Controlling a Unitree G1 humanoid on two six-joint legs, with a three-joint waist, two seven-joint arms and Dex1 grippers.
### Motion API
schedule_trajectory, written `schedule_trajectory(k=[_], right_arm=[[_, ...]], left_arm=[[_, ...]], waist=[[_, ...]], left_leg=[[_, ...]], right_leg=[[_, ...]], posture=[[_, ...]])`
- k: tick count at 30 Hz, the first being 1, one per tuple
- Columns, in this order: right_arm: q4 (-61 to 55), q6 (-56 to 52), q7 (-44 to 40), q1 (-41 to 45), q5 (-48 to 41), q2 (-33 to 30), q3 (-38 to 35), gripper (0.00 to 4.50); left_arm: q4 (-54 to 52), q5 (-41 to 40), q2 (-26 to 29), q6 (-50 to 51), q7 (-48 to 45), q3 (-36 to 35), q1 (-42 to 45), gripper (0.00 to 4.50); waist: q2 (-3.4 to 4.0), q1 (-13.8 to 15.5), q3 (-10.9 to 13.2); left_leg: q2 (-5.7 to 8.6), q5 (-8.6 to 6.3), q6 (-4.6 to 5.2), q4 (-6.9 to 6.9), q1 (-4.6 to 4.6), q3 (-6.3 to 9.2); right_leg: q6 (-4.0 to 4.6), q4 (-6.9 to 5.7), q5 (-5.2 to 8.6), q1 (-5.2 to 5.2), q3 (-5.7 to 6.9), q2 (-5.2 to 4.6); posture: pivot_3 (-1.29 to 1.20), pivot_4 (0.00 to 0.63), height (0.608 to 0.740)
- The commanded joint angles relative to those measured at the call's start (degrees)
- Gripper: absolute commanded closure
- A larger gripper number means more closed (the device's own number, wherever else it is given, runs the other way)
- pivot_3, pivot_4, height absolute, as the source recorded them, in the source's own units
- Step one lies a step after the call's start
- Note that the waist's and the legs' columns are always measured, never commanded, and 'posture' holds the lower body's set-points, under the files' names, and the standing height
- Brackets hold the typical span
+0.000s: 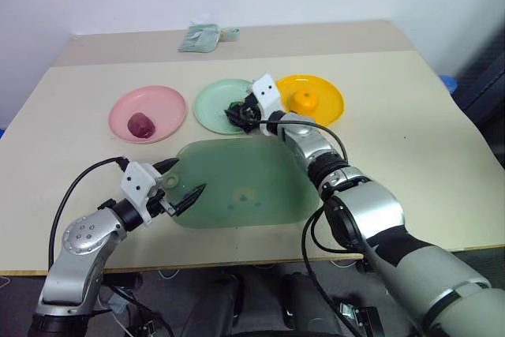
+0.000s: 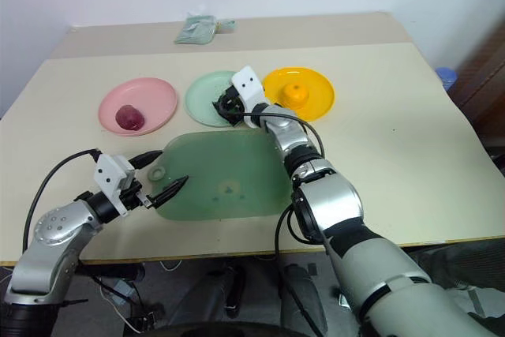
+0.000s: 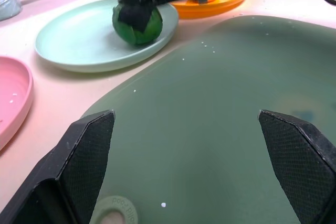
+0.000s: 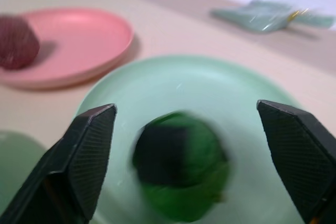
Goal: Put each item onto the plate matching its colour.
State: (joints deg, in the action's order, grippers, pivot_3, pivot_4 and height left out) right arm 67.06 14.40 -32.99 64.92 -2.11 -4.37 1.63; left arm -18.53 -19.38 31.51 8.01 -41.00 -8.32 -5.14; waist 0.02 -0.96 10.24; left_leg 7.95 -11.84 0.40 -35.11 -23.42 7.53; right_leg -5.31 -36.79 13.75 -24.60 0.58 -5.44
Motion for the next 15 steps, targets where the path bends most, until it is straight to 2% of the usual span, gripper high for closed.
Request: schedule_trajectory(k=[1,4,6,11,15], right_arm=[[-21.12,-3.25,-6.66,-8.99,-4.89,-4.61,-1.78,0.03],[-52.17,-15.15,-9.8,-27.01,-8.69,-12.33,-1.74,0.03],[-65.13,-21.35,-9.25,-35.37,-10.34,-16.4,-2.75,0.03],[-87.84,-31.73,-4.5,-55.05,-13.61,-22.61,-10.49,0.03],[-97.58,-35.97,-1.19,-66.25,-15.85,-23.58,-16.73,0.03]], left_arm=[[0.32,-1.1,0.79,-3.1,-2.23,-1.39,0.9,0.0],[2.79,-2.47,2.56,-1.95,-5.18,-1.36,2.94,0.0],[3.98,-3.16,3.33,-1.2,-6.26,-1.24,4.32,0.0],[6.3,-5.48,4.91,1.13,-9.71,-1.23,7.88,0.0],[6.86,-6.87,5.78,2.77,-11.36,-1.49,8.85,0.0]], waist=[[-0.03,0.29,-0.02],[-0.05,1.11,-0.06],[0.0,1.46,-0.02],[-0.01,0.73,-0.03],[-0.05,1.18,-0.05]], left_leg=[[0.0,-0.03,0.05,-0.01,0.0,0.0],[0.03,-0.08,0.13,-0.03,-0.02,0.12],[0.07,-0.1,0.16,-0.02,-0.03,0.14],[0.0,-0.1,0.14,-0.08,0.02,-0.04],[0.01,-0.13,0.18,-0.04,0.04,-0.03]], right_leg=[[0.0,0.01,0.0,0.01,0.0,0.0],[-0.02,0.02,0.01,0.06,-0.04,-0.02],[-0.07,0.03,0.06,0.04,-0.15,-0.01],[-0.01,-0.13,0.11,-0.03,-0.32,-0.01],[-0.07,-0.14,0.28,0.0,-0.32,-0.04]], posture=[[0.0,0.15,0.74],[0.0,0.15,0.74],[0.0,0.15,0.74],[0.0,0.15,0.74],[0.0,0.15,0.74]])
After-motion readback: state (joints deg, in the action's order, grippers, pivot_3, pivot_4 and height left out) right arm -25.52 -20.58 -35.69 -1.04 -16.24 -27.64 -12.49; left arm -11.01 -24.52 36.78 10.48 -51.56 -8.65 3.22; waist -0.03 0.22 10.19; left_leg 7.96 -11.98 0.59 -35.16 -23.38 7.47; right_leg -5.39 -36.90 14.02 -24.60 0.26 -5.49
